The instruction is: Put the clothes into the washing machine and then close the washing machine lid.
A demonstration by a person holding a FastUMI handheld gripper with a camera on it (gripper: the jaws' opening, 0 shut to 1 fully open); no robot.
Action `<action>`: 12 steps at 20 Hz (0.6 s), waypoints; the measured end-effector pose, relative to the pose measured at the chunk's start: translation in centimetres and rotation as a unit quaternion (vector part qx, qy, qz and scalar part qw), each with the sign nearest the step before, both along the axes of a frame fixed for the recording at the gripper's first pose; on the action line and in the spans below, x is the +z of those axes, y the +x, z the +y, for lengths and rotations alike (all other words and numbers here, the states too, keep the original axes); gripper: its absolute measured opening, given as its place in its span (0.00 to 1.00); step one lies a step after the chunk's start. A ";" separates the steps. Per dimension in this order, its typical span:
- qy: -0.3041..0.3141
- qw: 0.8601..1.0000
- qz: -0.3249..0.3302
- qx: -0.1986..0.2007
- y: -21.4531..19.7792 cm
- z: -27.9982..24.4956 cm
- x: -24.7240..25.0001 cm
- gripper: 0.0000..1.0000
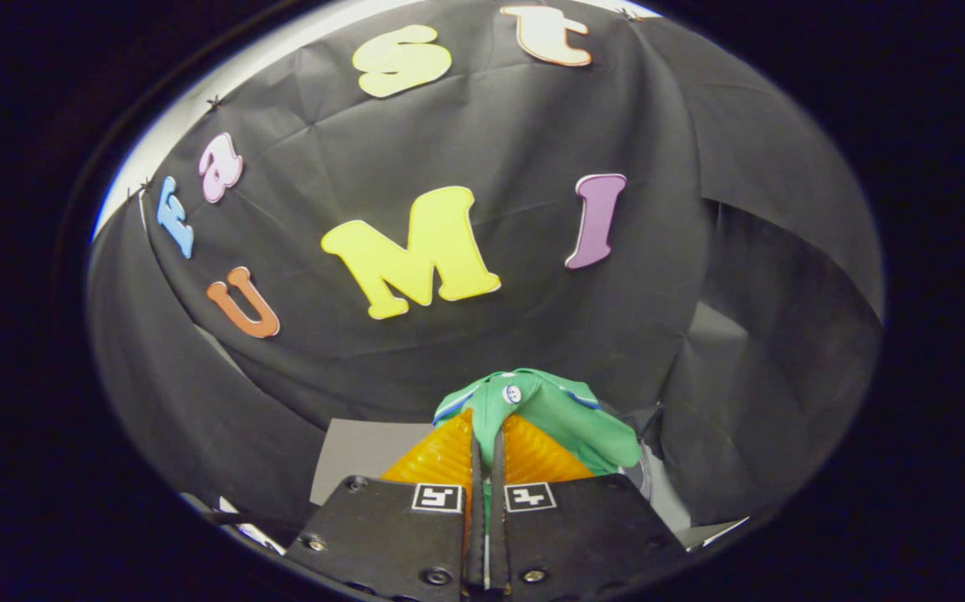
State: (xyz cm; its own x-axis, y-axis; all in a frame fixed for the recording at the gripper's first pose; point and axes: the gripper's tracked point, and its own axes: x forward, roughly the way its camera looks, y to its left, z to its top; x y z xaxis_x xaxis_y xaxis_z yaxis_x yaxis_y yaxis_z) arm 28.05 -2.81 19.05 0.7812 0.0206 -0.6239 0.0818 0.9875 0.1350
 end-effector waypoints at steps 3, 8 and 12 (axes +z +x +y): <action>0.014 1.000 0.018 -0.004 0.6 -2.2 -2.4 0.05; 0.019 0.999 0.044 -0.007 1.3 -5.5 -6.7 0.06; 0.023 0.998 0.067 0.003 1.2 -6.9 -10.1 0.05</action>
